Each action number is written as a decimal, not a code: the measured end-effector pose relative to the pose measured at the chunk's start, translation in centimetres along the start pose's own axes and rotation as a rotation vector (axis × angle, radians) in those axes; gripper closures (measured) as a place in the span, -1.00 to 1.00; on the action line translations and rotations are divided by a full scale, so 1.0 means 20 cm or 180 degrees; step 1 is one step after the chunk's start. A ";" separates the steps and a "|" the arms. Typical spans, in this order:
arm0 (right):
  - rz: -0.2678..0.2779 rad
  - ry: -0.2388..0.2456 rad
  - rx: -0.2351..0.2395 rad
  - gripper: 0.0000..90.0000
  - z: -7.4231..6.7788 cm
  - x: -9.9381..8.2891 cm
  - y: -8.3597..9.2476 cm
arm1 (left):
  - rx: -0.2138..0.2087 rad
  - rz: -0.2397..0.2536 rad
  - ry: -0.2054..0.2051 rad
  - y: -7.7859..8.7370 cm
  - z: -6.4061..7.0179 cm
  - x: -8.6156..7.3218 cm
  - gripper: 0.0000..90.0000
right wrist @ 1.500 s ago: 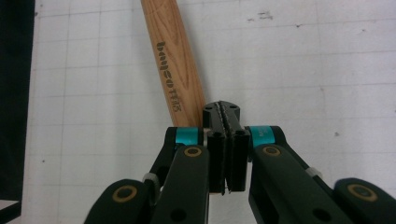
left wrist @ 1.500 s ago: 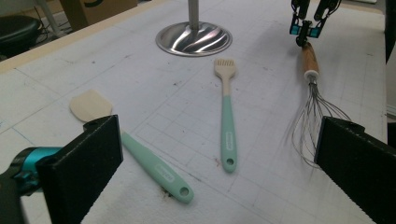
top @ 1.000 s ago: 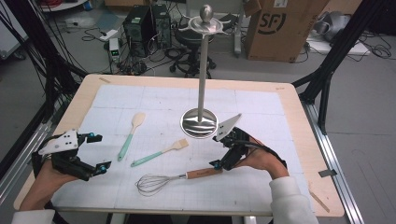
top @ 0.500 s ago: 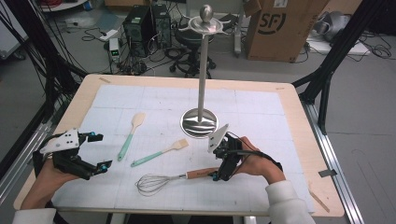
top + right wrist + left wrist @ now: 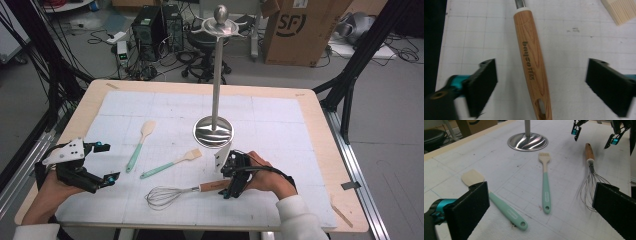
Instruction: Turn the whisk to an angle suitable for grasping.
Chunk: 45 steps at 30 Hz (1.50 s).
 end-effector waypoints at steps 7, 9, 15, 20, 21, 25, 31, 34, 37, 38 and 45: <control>-0.0036 0.0026 0.0128 -0.39 0.00 0.00 -0.03 | 0.0005 -0.0006 0.0009 0.00 0.00 0.00 -0.96; -0.0064 0.0020 0.0151 -0.31 0.00 0.00 -0.04 | 0.0002 -0.0011 0.0004 0.00 0.00 0.00 -0.96; -0.0097 0.0010 0.0179 0.03 0.00 0.01 -0.06 | 0.0001 -0.0010 -0.0002 0.00 0.00 0.00 -0.96; -0.0223 -0.0114 0.0233 0.26 -0.01 0.02 -0.07 | -0.0006 -0.0003 0.0012 -0.01 0.00 0.00 -0.96; -0.0161 -0.0013 0.0229 0.29 0.00 0.02 -0.08 | -0.0003 -0.0003 0.0004 0.00 0.00 0.00 -0.96; -0.0274 0.0060 0.0228 0.42 0.00 0.03 -0.09 | 0.0000 0.0006 0.0013 0.00 0.00 0.00 -0.96; -0.0335 0.0103 0.0227 0.52 0.00 0.05 -0.09 | -0.0006 0.0005 0.0008 -0.01 0.00 0.00 -0.96; -0.0375 0.0005 0.0240 0.53 -0.01 0.05 -0.08 | -0.0006 0.0005 0.0013 -0.01 0.00 0.00 -0.96; -0.0248 0.0068 0.0238 0.53 0.01 0.05 -0.07 | -0.0004 0.0009 0.0014 0.00 0.00 0.00 -0.96; -0.0192 0.0045 0.0230 0.53 0.01 0.05 -0.06 | -0.0004 0.0010 0.0014 0.00 0.00 0.00 -0.96; 0.0135 -0.0181 0.0117 0.53 0.03 0.06 0.06 | -0.0009 0.0026 0.0010 0.00 0.00 0.00 -0.96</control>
Point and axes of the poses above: each handheld gripper's, and its own axes: y roughly backward along the jaws, x roughly out of its top, z roughly to its right, the point moved 6 cm from there along -y, roughly forward along the jaws, and after that the axes turned 10 degrees about y, right-handed, at the moved point
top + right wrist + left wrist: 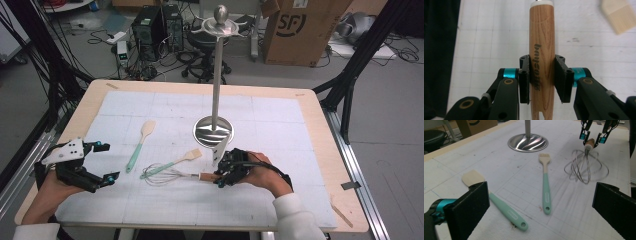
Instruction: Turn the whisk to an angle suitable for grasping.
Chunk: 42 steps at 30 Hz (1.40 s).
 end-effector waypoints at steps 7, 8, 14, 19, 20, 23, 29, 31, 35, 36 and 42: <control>0.0281 0.0023 -0.0109 0.53 0.03 0.06 0.11 | -0.0012 0.0000 -0.0018 0.00 0.00 0.00 -0.96; 0.0318 0.0005 -0.0113 0.53 0.03 0.07 0.12 | -0.0021 0.0000 -0.0015 0.01 0.01 0.00 -0.96; 0.0449 0.0006 -0.0137 0.53 0.06 0.16 0.18 | -0.0032 0.0007 -0.0033 0.02 0.01 0.00 -0.96; 0.0537 0.0035 -0.0158 0.53 0.08 0.23 0.20 | -0.0034 0.0023 -0.0055 0.03 0.01 0.00 -0.96; 0.0551 0.0048 -0.0162 0.53 0.08 0.25 0.20 | -0.0032 0.0022 -0.0067 0.04 0.01 0.00 -0.96; 0.0614 0.0065 -0.0178 0.53 0.10 0.29 0.19 | -0.0028 0.0026 -0.0079 0.04 0.01 0.00 -0.96; 0.0630 0.0095 -0.0148 0.52 0.12 0.36 0.14 | -0.0052 0.0029 -0.0095 0.05 0.02 0.01 -0.96; 0.0637 0.0084 -0.0140 0.52 0.13 0.38 0.12 | -0.0061 0.0027 -0.0098 0.05 0.02 0.01 -0.96; 0.0626 0.0114 -0.0115 0.52 0.15 0.41 0.06 | -0.0029 0.0041 -0.0108 0.06 0.02 0.01 -0.96; 0.0631 0.0113 -0.0104 0.52 0.15 0.42 0.05 | -0.0023 0.0049 -0.0112 0.06 0.02 0.01 -0.96; 0.0566 0.0118 -0.0074 0.52 0.16 0.45 -0.02 | -0.0028 0.0087 -0.0120 0.07 0.02 0.02 -0.96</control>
Point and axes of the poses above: each handheld gripper's, and its own axes: y roughly backward along the jaws, x roughly out of its top, z roughly to its right, the point moved 6 cm from there along -y, roughly forward along the jaws, and after that the axes turned 10 degrees about y, right-handed, at the moved point
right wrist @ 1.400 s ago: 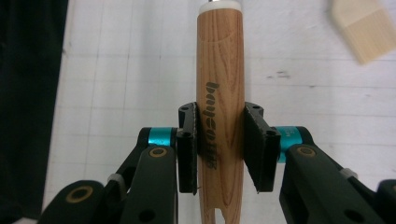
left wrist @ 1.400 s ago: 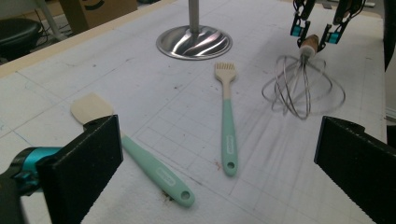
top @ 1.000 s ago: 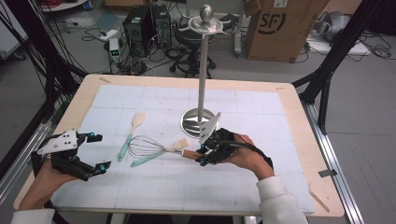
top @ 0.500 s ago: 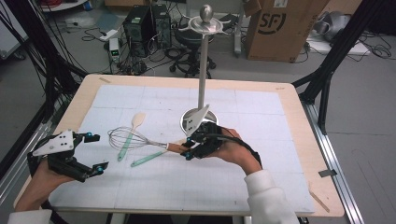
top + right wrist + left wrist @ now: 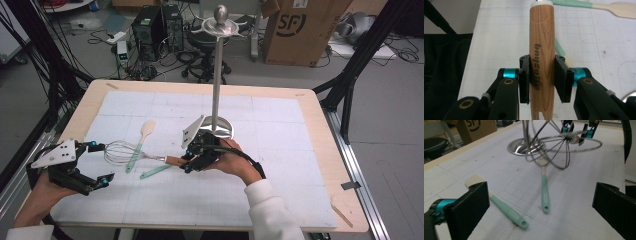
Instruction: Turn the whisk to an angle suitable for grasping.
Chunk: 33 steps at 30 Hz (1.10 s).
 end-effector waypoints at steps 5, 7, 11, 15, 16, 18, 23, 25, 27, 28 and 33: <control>-0.0041 -0.0019 0.0059 0.52 0.00 0.01 -0.06 | 0.0033 0.0028 0.0003 0.01 -0.01 0.00 -0.96; -0.0067 -0.0017 0.0074 0.52 0.00 0.01 -0.08 | 0.0036 0.0035 0.0009 0.01 -0.01 0.00 -0.96; -0.0107 -0.0039 0.0122 0.52 0.00 0.01 -0.11 | 0.0028 0.0024 0.0005 0.01 0.00 0.00 -0.96; -0.0160 -0.0019 0.0154 0.54 0.00 0.01 -0.16 | 0.0015 0.0006 -0.0009 0.01 0.00 0.00 -0.96; -0.0167 -0.0035 0.0152 0.55 0.00 0.01 -0.17 | 0.0010 0.0010 -0.0004 0.00 0.00 0.00 -0.96; -0.0152 -0.0048 0.0183 0.55 0.00 0.02 -0.20 | 0.0009 0.0002 -0.0012 0.00 0.00 0.00 -0.96; -0.0309 -0.0066 0.0233 0.55 0.00 0.01 -0.27 | 0.0007 -0.0006 -0.0018 0.00 0.00 0.00 -0.96; -0.0262 -0.0109 0.0259 0.55 0.00 0.02 -0.29 | 0.0008 -0.0009 -0.0016 0.00 0.00 0.00 -0.96; -0.0248 -0.0137 0.0266 0.55 -0.01 0.03 -0.30 | 0.0011 -0.0009 -0.0011 0.00 0.00 0.00 -0.96; -0.0241 -0.0117 0.0265 0.55 0.00 0.04 -0.30 | 0.0009 -0.0021 -0.0016 -0.01 0.00 0.00 -0.96; -0.0335 -0.0125 0.0247 0.55 -0.01 0.03 -0.34 | -0.0006 -0.0028 -0.0021 -0.01 0.01 0.00 -0.96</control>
Point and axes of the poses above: each handheld gripper's, and its own axes: y roughly backward along the jaws, x roughly out of its top, z roughly to its right, the point moved 6 cm from there along -y, roughly forward along the jaws, and after that the axes turned 10 degrees about y, right-handed, at the moved point
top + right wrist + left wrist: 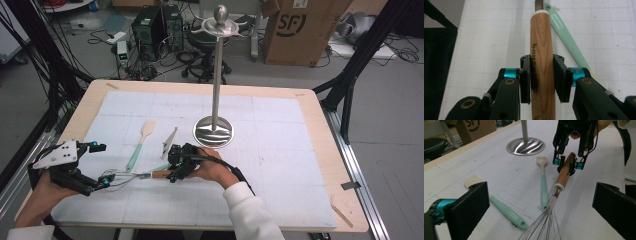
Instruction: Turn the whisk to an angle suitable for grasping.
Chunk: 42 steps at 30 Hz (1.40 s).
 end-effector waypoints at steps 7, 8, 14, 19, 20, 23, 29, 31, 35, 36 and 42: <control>0.0030 -0.0015 -0.0172 0.36 0.01 0.01 -0.02 | 0.0008 0.0006 -0.0008 0.00 0.00 0.00 -0.96; 0.0031 -0.0027 -0.0165 0.33 0.01 0.01 -0.01 | 0.0009 0.0010 -0.0006 0.00 0.00 0.00 -0.96; 0.0221 -0.0028 -0.0286 0.06 0.04 0.00 0.06 | 0.0007 -0.0003 -0.0013 0.01 -0.01 0.00 -0.96; 0.0426 -0.0102 -0.0319 -0.43 0.05 -0.01 0.15 | 0.0032 -0.0005 0.0015 0.00 -0.02 0.00 -0.96; 0.0454 -0.0106 -0.0320 -0.58 0.05 -0.01 0.17 | 0.0038 -0.0017 0.0009 -0.01 -0.02 0.00 -0.96; 0.0628 -0.0187 -0.0411 -0.80 0.04 -0.02 0.24 | 0.0036 -0.0039 -0.0014 -0.01 -0.02 -0.01 -0.96; 0.0950 -0.0277 -0.0621 -0.98 0.00 -0.07 0.38 | 0.0051 -0.0025 -0.0005 -0.01 -0.01 0.00 -0.96; 0.1055 -0.0315 -0.0645 -0.98 -0.02 -0.10 0.42 | 0.0055 -0.0018 -0.0017 -0.01 -0.01 0.00 -0.96; 0.1201 -0.0425 -0.0758 -1.00 -0.05 -0.18 0.50 | 0.0059 -0.0028 -0.0042 0.00 0.00 0.00 -0.96; 0.1290 -0.0486 -0.0779 -1.00 -0.06 -0.20 0.52 | 0.0054 -0.0021 -0.0027 0.00 0.00 0.00 -0.96; 0.1508 -0.0625 -0.0976 -1.00 -0.11 -0.33 0.66 | 0.0056 -0.0031 -0.0026 -0.01 0.00 0.00 -0.96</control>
Point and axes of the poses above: each handheld gripper's, and its own axes: y roughly backward along the jaws, x roughly out of its top, z roughly to its right, the point moved 6 cm from there along -y, roughly forward along the jaws, and after that the axes turned 10 degrees about y, right-handed, at the moved point
